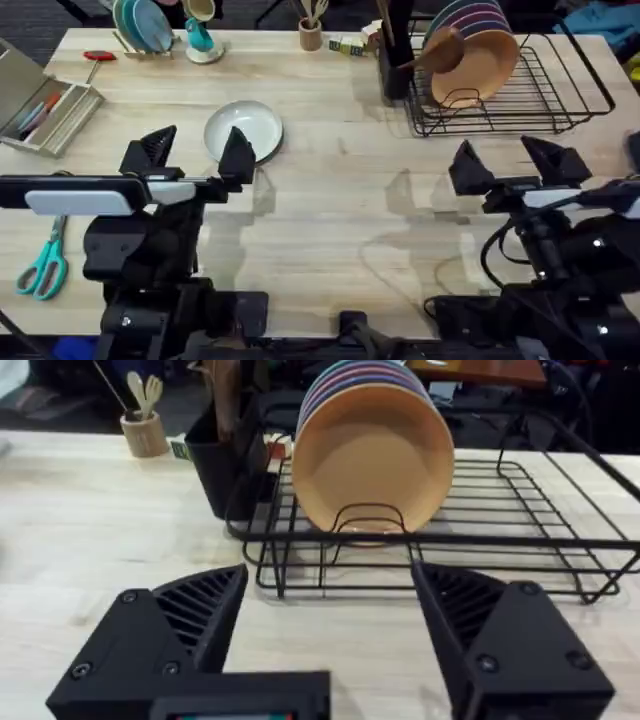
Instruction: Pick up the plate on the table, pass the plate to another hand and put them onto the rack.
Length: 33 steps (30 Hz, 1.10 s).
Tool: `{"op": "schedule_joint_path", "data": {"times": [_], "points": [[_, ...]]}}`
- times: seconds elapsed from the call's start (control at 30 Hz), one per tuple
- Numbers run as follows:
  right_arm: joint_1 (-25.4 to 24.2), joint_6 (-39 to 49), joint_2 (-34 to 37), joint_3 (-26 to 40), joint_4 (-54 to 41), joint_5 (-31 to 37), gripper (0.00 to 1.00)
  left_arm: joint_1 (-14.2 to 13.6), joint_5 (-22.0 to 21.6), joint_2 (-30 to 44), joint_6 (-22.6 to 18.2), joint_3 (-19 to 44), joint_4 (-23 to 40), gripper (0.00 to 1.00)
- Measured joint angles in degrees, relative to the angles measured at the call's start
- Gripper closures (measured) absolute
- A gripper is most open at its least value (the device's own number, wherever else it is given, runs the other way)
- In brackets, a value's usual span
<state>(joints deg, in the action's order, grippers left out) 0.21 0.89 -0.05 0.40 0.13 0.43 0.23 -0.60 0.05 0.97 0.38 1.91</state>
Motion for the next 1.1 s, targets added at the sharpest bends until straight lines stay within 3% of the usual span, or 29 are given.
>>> {"op": "schedule_joint_path", "data": {"times": [0.2, 0.4, 0.8, 1.1], "points": [[0.00, 0.36, 0.39, 1.34, -1.35, 1.00, 0.007, 0.00, -0.36, 0.12, 1.48, 5.14, 9.65, 0.007], [-0.02, 2.16, 6.97, 12.36, -10.73, 2.22, 0.007, 0.00, -0.69, 4.57, 2.21, 19.55, 18.53, 0.006], [-0.11, 6.00, 33.96, 40.01, -17.04, 2.57, 0.008, 0.00, -0.72, 31.46, 2.49, 47.57, 32.37, 0.007], [-0.13, 6.47, 46.93, 51.25, -20.77, 0.64, 0.008, 0.00, -0.68, 45.16, 2.49, 62.70, 41.53, 0.007]]}}
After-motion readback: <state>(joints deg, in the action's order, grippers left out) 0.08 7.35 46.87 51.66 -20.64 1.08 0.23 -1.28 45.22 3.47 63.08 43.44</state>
